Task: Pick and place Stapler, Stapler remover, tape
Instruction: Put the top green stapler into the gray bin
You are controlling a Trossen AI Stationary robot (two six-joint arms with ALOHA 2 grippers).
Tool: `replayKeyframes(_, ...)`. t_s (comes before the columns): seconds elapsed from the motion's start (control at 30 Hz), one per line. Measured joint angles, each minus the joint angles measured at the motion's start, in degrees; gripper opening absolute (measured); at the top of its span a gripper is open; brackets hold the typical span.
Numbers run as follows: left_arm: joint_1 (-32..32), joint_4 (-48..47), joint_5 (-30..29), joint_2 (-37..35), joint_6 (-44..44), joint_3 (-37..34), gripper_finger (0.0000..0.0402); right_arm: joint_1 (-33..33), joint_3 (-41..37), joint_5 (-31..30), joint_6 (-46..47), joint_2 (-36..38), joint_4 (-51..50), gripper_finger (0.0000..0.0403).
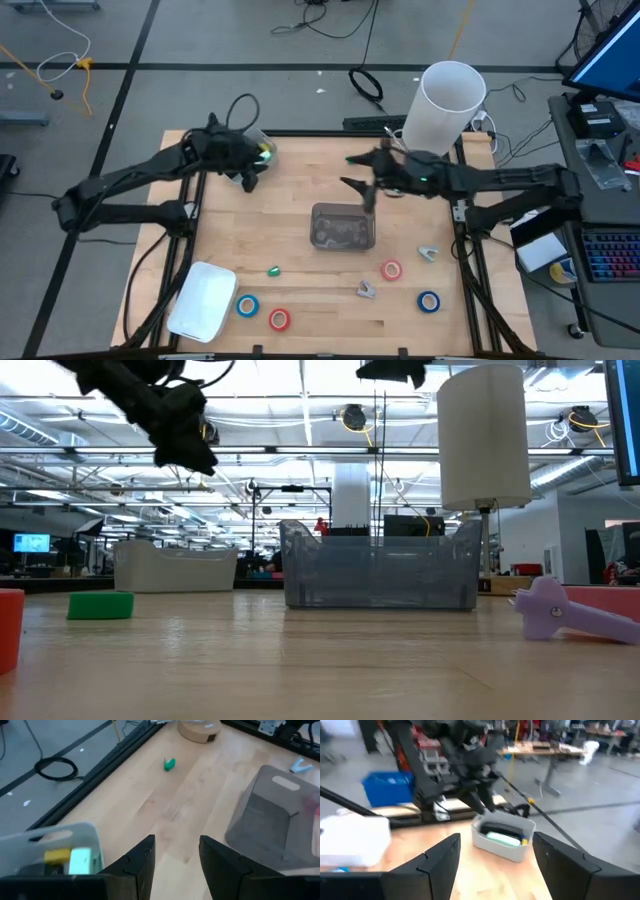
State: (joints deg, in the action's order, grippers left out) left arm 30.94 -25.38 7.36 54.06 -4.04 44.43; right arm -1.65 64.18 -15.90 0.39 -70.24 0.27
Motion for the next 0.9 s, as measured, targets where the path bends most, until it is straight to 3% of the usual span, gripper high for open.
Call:
replayKeyframes(0.33, 0.02, 0.33, -0.09, -6.20, -1.52, -4.94, 0.0152, -0.62, 19.34, -14.19, -4.37, -16.62, -15.53, 0.0242)
replayKeyframes(0.63, 0.01, 0.38, 0.10, -6.23, -2.35, -4.97, 0.0152, -4.49, 29.41, -15.82, -6.21, -28.58, -24.33, 0.0242)
replayKeyframes(0.9, 0.00, -0.05, 0.09, -6.23, -2.82, -4.97, 0.0152, -8.85, 31.87, -15.20, -3.23, -35.58, -29.40, 0.0242)
